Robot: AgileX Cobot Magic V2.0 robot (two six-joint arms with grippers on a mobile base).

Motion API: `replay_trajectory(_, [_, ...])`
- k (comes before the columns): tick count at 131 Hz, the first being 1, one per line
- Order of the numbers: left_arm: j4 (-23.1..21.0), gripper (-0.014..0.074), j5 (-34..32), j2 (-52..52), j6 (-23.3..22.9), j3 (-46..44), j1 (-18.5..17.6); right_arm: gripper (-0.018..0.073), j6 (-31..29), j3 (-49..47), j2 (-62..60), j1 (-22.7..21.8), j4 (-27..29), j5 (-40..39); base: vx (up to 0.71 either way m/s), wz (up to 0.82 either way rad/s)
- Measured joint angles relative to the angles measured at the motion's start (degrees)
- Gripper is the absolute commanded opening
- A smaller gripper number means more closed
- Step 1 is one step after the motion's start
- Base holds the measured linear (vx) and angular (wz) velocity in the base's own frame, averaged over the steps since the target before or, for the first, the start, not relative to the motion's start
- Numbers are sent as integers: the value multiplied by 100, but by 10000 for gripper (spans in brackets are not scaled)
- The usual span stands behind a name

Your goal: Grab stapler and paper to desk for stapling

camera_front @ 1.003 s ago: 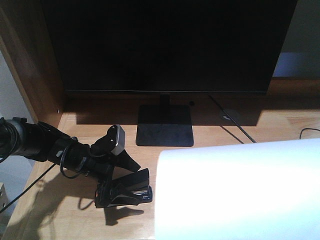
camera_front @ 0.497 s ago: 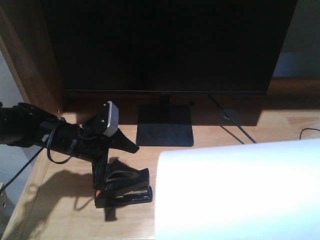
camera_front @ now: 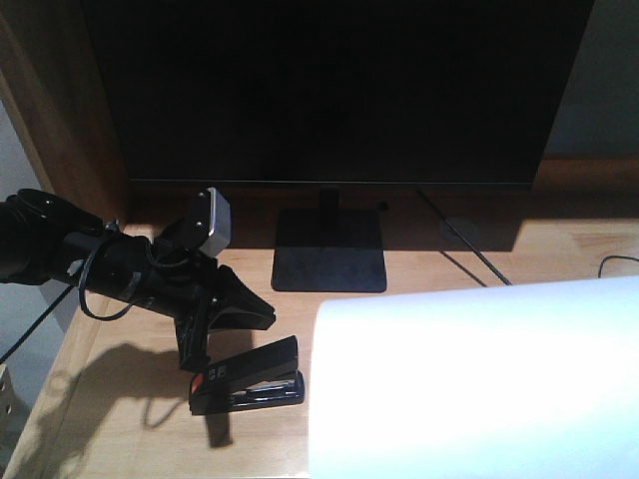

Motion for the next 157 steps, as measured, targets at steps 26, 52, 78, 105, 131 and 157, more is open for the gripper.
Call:
replay_trajectory(26, [76, -8, -5, 0, -23, 0, 0, -6, 0, 0, 0, 0, 0, 0, 0, 0])
replay_trajectory(52, [76, -8, -101, 136, 36, 0, -26, -6, 0, 0, 0, 0, -1, 0, 0, 0])
replay_trajectory(78, [76, -8, -155, 441, 240, 0, -58, -6, 0, 0, 0, 0, -1, 0, 0, 0])
replay_trajectory(105, [78, -8, -167, 617, 286, 0, -64, -6, 0, 0, 0, 0, -1, 0, 0, 0])
replay_trajectory(131, [78, -7, -177, 714, 285, 0, -64, -6, 0, 0, 0, 0, -1, 0, 0, 0])
replay_trajectory(157, [78, -6, -172, 732, 285, 0, -64, -6, 0, 0, 0, 0, -1, 0, 0, 0])
